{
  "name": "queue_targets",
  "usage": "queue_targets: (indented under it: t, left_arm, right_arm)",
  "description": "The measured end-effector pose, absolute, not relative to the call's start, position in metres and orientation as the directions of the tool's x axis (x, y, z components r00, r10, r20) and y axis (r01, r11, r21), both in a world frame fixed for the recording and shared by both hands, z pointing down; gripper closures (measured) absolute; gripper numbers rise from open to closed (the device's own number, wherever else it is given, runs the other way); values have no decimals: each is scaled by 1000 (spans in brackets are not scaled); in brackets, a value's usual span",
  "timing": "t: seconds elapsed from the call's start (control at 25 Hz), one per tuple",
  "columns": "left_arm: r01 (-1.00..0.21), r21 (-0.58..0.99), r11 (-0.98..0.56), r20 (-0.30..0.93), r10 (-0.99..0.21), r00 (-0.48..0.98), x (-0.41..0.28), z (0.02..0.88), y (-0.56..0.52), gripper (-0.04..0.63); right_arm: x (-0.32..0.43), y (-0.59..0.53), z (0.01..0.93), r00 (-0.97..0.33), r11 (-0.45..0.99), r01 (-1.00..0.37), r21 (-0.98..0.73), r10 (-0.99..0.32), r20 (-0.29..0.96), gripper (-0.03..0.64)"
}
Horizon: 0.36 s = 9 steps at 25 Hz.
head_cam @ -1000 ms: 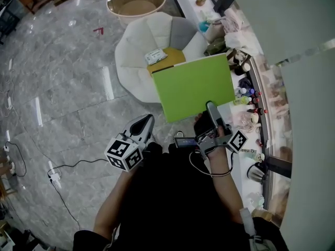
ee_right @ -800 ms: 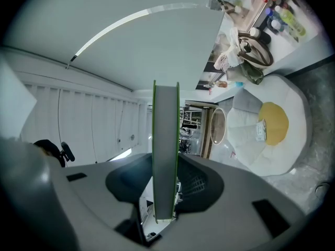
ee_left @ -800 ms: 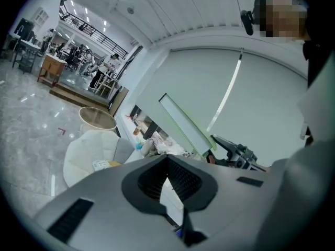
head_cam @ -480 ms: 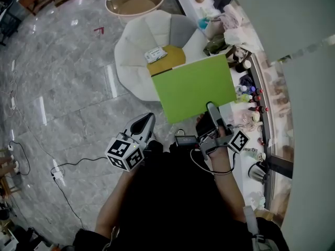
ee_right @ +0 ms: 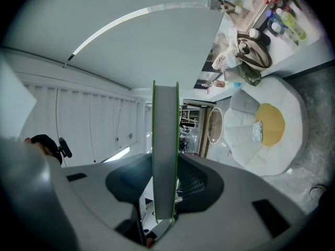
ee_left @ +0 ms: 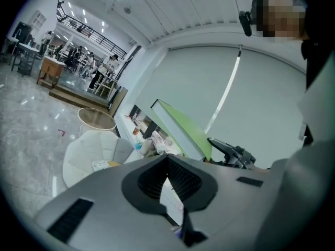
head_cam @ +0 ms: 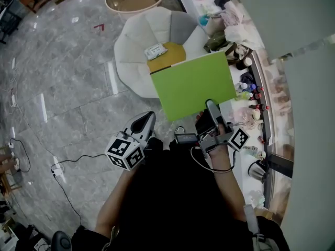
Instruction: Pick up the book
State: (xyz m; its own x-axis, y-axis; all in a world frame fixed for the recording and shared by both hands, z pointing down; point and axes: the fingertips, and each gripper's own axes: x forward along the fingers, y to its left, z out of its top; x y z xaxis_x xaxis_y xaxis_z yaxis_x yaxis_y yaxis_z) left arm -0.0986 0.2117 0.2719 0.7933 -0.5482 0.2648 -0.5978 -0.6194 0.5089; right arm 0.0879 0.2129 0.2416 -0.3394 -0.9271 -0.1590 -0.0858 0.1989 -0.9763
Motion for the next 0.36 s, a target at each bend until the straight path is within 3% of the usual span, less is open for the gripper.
queue_targets:
  t: [0.36]
  left_arm:
    - [-596, 516, -615, 264, -548, 794, -96, 275, 214, 581]
  right_arm:
    - [89, 212, 243, -349, 195, -86, -977, -924, -154, 459]
